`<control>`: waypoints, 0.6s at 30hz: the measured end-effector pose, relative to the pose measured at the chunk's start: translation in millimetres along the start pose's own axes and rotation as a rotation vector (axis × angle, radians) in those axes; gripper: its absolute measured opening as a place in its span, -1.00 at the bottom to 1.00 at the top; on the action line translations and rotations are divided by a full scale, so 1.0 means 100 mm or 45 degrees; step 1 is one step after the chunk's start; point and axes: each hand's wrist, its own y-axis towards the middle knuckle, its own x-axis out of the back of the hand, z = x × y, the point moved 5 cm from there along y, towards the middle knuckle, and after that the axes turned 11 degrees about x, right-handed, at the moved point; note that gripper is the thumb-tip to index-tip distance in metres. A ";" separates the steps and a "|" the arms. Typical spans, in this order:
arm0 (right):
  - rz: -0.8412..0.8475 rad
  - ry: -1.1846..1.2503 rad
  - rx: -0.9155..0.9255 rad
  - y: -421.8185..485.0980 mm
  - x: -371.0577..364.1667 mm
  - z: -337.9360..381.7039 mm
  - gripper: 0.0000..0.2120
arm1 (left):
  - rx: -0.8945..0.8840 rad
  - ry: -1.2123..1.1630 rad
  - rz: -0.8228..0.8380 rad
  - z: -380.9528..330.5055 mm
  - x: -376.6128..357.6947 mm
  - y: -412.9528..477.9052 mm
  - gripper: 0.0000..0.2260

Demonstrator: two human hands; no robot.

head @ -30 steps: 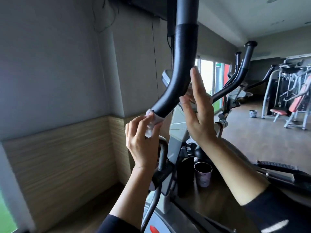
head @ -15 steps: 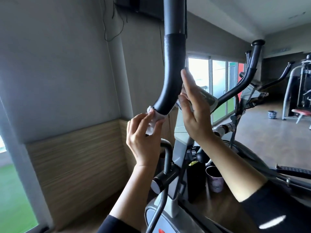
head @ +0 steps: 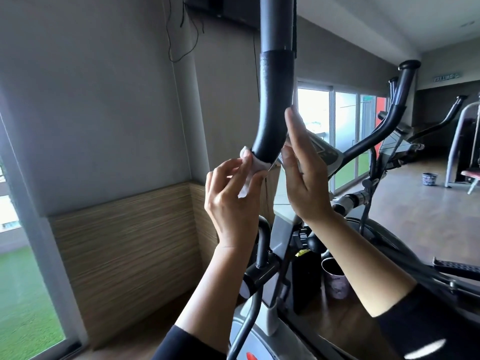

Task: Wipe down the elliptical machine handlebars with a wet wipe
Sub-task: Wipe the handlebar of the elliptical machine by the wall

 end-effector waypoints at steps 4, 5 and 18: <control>0.008 0.025 -0.020 0.01 0.02 0.01 -0.57 | -0.012 0.006 -0.018 -0.06 -0.03 0.01 -0.71; 0.012 0.016 -0.019 0.02 0.02 0.02 -0.58 | 0.004 0.008 -0.019 -0.03 -0.01 -0.01 -0.71; 0.045 0.007 -0.064 -0.04 0.02 0.06 -0.57 | -0.016 -0.020 0.156 -0.14 -0.01 0.15 -0.70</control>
